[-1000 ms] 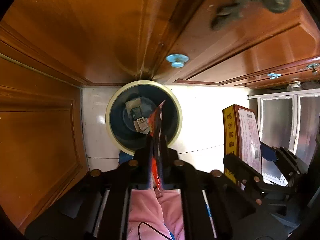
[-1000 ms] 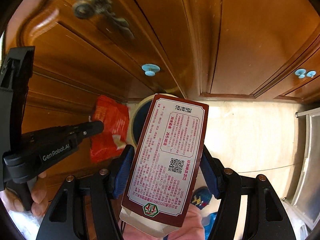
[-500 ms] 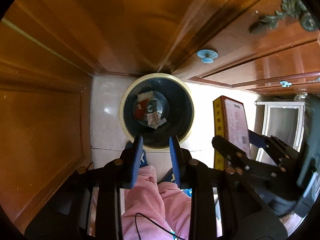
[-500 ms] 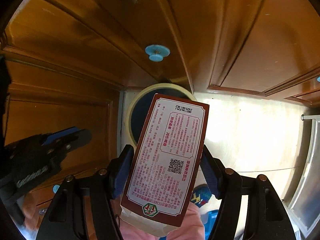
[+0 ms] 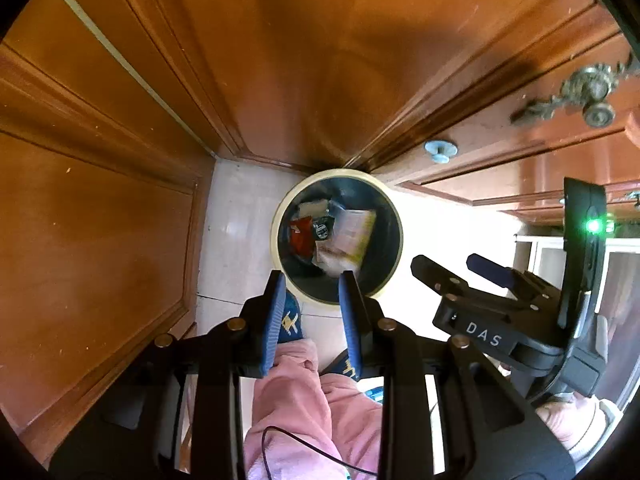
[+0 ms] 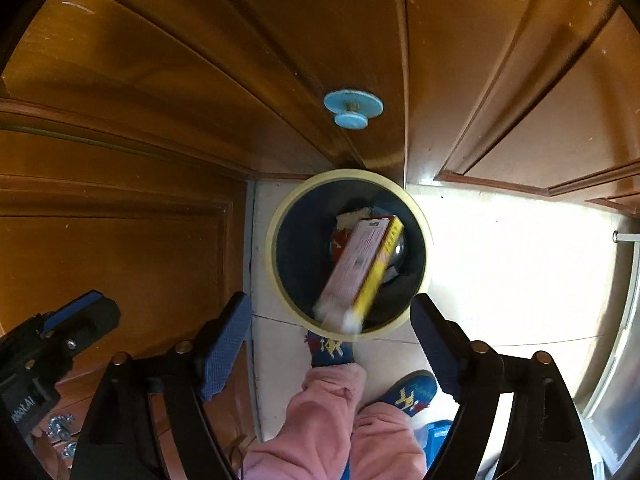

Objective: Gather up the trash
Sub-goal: 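Open the left tool over the bin while the right tool releases the box, then raise both tools back toward the counter trash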

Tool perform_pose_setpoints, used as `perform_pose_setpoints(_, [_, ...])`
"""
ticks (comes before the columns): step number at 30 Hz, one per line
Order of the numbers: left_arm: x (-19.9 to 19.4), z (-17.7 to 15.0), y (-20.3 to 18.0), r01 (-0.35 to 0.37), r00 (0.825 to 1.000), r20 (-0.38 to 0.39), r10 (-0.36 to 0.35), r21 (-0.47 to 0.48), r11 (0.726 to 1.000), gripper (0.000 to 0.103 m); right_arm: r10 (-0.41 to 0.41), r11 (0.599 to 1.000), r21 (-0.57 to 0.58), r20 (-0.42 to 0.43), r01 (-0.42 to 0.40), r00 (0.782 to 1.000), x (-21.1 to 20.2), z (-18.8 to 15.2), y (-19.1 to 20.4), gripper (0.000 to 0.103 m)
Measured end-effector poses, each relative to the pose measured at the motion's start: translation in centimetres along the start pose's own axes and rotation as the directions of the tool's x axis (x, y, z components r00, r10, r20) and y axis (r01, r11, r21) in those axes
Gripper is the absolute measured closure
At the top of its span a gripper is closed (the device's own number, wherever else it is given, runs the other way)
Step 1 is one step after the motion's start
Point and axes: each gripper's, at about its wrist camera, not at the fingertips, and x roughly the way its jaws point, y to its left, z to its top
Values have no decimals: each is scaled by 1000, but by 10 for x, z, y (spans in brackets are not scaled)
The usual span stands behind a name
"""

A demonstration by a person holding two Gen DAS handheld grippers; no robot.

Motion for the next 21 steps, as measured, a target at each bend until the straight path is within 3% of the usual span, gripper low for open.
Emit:
perform_pose_setpoints(9, [-48,-4,-12,5,1000,25,-6,14,1000,79,12,1000,-3,27,-12,1000,-38,-4,9,21])
perform_pose_setpoints(21, [-195,-11,-38,25,992,121,-37,100,995,78,40,995,-91,86,-33,996,-198,-41,53,21])
